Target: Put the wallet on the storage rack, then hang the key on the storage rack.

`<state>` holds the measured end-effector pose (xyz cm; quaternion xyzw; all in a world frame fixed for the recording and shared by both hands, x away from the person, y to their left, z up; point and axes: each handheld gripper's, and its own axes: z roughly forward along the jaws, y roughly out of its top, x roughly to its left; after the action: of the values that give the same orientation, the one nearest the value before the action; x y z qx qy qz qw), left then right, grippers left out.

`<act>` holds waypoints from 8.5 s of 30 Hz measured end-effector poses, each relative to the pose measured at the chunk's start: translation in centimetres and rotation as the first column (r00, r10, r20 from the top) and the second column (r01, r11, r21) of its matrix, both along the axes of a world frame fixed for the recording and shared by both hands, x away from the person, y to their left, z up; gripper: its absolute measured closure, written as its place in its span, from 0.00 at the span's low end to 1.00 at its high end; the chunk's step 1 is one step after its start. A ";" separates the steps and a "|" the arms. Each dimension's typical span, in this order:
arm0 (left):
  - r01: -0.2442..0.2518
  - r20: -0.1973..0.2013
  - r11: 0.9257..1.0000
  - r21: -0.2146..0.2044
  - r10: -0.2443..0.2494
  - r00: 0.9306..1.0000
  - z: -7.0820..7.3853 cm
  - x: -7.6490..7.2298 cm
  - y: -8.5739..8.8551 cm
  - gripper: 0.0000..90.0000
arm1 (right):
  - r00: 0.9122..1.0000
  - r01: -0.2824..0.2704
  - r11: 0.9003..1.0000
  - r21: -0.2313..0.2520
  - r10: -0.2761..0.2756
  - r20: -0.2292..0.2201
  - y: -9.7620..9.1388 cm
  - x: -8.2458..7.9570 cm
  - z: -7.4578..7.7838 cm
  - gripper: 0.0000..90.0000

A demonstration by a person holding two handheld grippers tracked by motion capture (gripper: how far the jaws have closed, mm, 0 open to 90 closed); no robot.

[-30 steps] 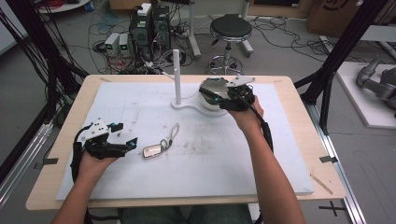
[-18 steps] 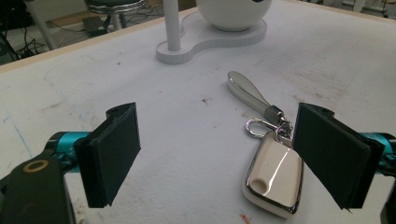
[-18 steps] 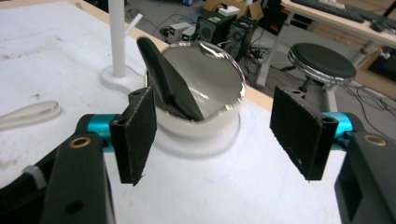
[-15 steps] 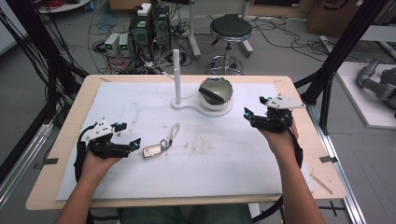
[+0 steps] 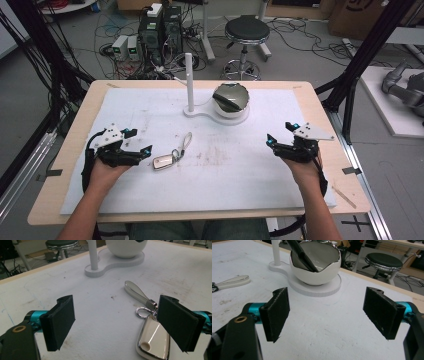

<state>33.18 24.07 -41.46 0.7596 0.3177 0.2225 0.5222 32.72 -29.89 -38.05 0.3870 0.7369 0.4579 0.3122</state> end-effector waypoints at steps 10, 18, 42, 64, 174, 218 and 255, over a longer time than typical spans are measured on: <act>0.002 0.002 1.000 -0.002 -0.002 1.000 0.0 -0.2 0.2 0.17 | 1.000 0.023 1.000 0.006 -0.023 -0.006 -0.2 0.4 -0.7 0.22; -0.001 0.005 1.000 0.003 0.000 1.000 0.1 -0.3 0.2 0.17 | 1.000 0.021 1.000 0.001 -0.021 -0.009 -0.2 0.6 -0.8 0.22; 0.025 -0.039 1.000 -0.016 -0.026 0.999 0.0 0.4 -3.0 0.17 | 1.000 0.026 1.000 0.005 -0.026 0.006 -0.8 0.1 -0.4 0.22; 0.049 -0.221 0.988 0.148 -0.015 0.975 -2.9 2.7 -11.2 0.28 | 0.999 0.032 0.999 -0.005 -0.032 0.003 -0.9 0.5 -0.5 0.22; -0.151 0.112 0.988 0.022 0.147 0.983 9.5 9.2 -11.8 0.72 | 1.000 -0.008 1.000 -0.001 0.008 0.003 0.2 0.6 -0.3 0.22; -0.174 0.132 0.985 0.017 0.170 0.977 11.1 11.9 -14.1 0.58 | 1.000 -0.001 1.000 0.012 0.002 -0.010 -0.4 0.7 -0.7 0.22; -0.104 0.046 0.993 -0.051 0.106 0.993 7.4 2.5 -2.6 0.34 | 1.000 -0.002 1.000 0.000 0.002 -0.011 -0.6 0.5 -0.6 0.22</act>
<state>35.69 21.46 -34.09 0.7232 0.3498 0.2601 0.5358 33.21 -30.45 -38.67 0.3888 0.7390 0.4560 0.3080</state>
